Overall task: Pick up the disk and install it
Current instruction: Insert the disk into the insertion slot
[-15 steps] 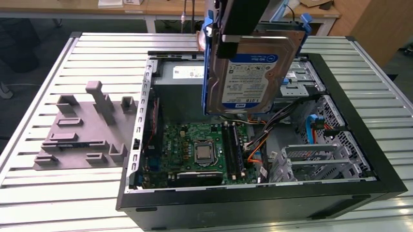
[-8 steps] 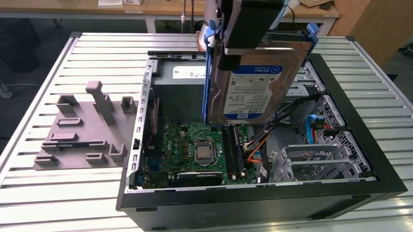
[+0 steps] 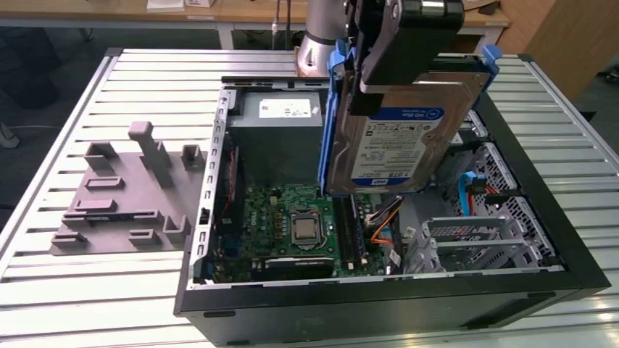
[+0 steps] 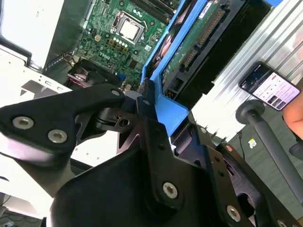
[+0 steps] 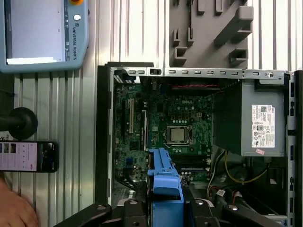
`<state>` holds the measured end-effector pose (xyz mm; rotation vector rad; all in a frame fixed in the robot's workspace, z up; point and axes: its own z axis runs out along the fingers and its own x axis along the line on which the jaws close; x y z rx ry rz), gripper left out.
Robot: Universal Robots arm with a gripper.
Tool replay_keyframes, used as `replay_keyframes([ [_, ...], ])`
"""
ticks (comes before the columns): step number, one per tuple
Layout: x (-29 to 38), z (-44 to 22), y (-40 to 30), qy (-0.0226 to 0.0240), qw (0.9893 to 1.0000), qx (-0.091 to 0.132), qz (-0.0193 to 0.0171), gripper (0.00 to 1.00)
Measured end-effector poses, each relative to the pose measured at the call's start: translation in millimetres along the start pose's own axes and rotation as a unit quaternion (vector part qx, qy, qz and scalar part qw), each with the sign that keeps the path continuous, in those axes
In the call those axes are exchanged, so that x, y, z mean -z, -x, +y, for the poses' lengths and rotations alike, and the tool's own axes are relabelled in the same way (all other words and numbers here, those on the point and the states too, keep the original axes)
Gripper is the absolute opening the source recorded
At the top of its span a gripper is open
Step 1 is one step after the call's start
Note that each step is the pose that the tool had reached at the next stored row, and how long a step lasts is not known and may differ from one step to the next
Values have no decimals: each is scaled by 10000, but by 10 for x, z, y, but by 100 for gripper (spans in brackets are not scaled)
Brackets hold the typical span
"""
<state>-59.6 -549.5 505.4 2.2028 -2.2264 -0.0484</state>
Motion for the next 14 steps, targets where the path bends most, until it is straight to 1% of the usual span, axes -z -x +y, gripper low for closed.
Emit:
replay_keyframes([
  [6,-8,-3,-11,-1,10000,0,-1,36],
  [8,-12,-4,-46,0,10000,0,-1,36],
  [12,-30,-6,-146,0,10000,0,0,36],
  [14,-42,-14,-170,0,10000,0,-1,36],
])
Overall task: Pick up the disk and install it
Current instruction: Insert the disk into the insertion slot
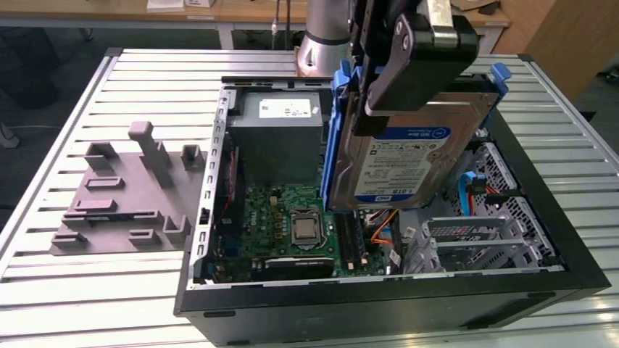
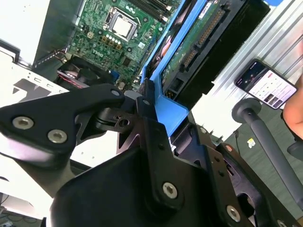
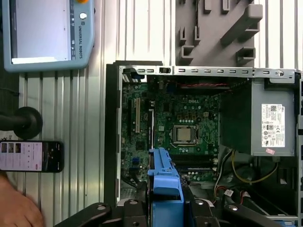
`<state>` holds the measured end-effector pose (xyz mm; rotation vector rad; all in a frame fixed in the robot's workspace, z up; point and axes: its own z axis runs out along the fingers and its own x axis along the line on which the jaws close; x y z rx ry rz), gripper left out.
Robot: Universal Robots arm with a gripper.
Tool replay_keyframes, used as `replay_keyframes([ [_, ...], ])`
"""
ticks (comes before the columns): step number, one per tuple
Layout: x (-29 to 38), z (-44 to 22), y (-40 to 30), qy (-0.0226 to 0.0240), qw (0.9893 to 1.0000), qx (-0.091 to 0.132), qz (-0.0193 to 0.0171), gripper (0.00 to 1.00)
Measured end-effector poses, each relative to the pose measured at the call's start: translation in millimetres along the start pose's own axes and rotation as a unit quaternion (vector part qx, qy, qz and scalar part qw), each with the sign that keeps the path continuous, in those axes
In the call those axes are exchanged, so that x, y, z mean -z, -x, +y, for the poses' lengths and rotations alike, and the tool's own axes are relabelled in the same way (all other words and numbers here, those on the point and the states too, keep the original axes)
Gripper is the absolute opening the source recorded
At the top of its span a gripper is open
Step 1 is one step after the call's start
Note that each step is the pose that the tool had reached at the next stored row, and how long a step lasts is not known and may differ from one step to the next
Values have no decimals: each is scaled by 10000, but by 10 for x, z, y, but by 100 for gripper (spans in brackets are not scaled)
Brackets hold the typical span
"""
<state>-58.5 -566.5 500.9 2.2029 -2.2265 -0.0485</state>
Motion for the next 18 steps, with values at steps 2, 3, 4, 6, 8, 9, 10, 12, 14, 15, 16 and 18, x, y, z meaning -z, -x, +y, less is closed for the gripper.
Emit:
replay_keyframes([
  [2,-9,-35,-10,0,10000,0,-1,36],
  [3,-12,-60,-12,0,10000,0,1,36],
  [4,-16,-85,-14,0,10000,-1,0,36],
  [6,-23,-121,-14,0,10000,0,0,36],
  [8,-25,-130,-14,0,10000,0,0,36],
  [9,-24,-130,-14,0,10000,0,0,36],
  [10,-24,-131,-14,1,10000,-1,1,36],
  [12,-25,-131,-14,0,10000,0,0,36],
  [14,-25,-131,-14,0,10000,0,0,36],
  [15,-25,-131,-14,0,10000,0,0,36],
  [16,-25,-131,-14,0,10000,0,0,36],
  [18,-27,-137,-14,0,10000,1,-1,36],
])
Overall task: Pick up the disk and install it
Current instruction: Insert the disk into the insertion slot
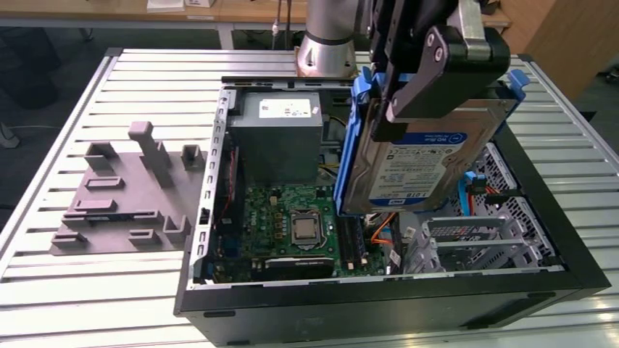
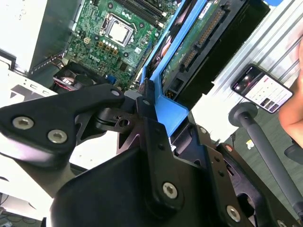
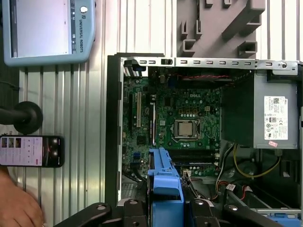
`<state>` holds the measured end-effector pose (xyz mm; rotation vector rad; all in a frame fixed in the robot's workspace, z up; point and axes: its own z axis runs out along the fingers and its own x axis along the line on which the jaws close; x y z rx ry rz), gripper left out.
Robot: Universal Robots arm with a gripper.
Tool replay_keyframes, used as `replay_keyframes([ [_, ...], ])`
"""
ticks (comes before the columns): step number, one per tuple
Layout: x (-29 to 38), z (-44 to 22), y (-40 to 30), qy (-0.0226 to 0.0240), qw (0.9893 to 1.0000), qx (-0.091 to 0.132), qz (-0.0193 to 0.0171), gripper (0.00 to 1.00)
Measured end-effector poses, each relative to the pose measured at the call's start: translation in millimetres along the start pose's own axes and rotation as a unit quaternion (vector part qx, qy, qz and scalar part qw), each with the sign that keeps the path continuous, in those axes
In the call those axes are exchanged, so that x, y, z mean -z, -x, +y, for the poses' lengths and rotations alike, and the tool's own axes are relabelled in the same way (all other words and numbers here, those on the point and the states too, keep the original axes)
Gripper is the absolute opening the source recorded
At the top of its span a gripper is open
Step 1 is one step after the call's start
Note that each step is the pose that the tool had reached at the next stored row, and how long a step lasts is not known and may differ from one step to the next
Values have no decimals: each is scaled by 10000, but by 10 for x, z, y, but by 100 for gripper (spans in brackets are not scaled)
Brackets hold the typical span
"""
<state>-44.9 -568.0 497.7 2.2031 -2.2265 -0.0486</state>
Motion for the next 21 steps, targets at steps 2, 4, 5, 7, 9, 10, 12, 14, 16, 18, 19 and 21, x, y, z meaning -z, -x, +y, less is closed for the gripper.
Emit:
replay_keyframes([
  [2,-2,-19,-1,0,10000,0,0,36],
  [4,-5,-51,-5,0,10000,0,0,36],
  [5,-9,-70,-6,0,10000,0,-1,36],
  [7,-16,-111,-10,0,10000,-1,-2,36],
  [9,-25,-155,-12,0,10000,-1,-3,36],
  [10,-31,-177,-13,0,10000,0,-4,36],
  [12,-46,-217,-14,0,10000,0,-7,36],
  [14,-70,-252,-16,0,10000,0,-9,36],
  [16,-102,-279,-29,0,10000,0,-16,36],
  [18,-135,-309,-52,1,10000,0,-24,36],
  [19,-152,-330,-63,0,10000,0,-28,36],
  [21,-181,-378,-79,1,10000,0,-30,36],
])
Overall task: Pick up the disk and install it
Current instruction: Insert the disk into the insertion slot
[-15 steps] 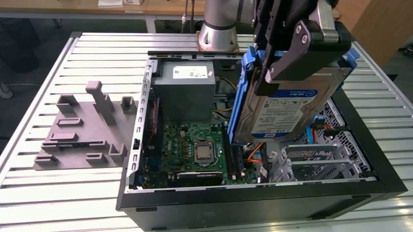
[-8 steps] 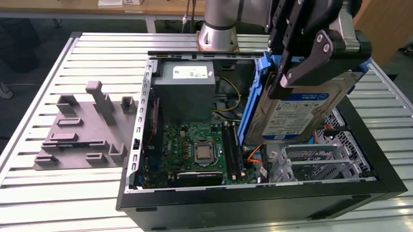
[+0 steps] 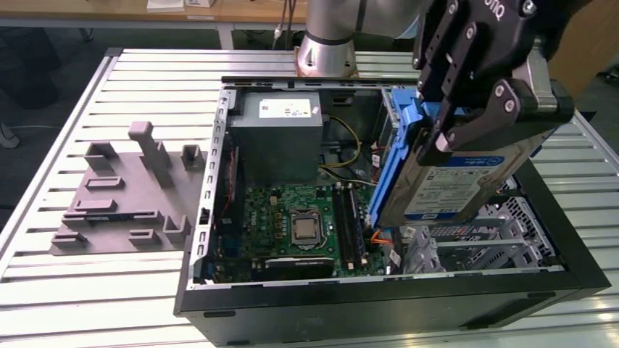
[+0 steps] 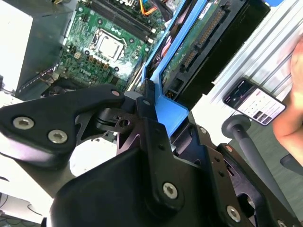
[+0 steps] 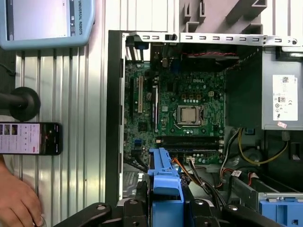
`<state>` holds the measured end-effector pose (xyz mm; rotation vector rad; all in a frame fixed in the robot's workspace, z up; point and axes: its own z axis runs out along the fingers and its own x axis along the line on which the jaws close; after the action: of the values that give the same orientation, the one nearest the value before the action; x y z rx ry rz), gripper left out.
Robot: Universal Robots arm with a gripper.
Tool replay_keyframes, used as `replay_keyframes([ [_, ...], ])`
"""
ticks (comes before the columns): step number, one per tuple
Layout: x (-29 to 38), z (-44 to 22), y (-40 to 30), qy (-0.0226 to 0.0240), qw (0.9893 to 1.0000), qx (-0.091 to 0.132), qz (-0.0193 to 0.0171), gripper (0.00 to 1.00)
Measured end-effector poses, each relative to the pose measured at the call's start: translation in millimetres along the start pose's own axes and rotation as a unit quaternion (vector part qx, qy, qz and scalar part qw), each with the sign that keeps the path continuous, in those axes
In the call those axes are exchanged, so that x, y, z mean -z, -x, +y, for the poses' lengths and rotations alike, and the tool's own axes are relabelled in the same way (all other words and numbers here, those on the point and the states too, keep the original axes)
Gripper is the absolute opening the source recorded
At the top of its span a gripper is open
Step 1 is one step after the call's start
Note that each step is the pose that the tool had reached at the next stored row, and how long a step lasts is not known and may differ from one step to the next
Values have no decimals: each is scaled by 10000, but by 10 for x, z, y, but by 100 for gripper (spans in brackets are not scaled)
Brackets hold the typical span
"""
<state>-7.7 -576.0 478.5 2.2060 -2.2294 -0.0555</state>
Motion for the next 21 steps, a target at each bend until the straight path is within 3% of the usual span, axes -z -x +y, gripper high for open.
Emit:
replay_keyframes([
  [3,-17,-45,-5,0,10000,0,0,36],
  [21,-59,-67,-31,0,10000,0,-1,36],
])
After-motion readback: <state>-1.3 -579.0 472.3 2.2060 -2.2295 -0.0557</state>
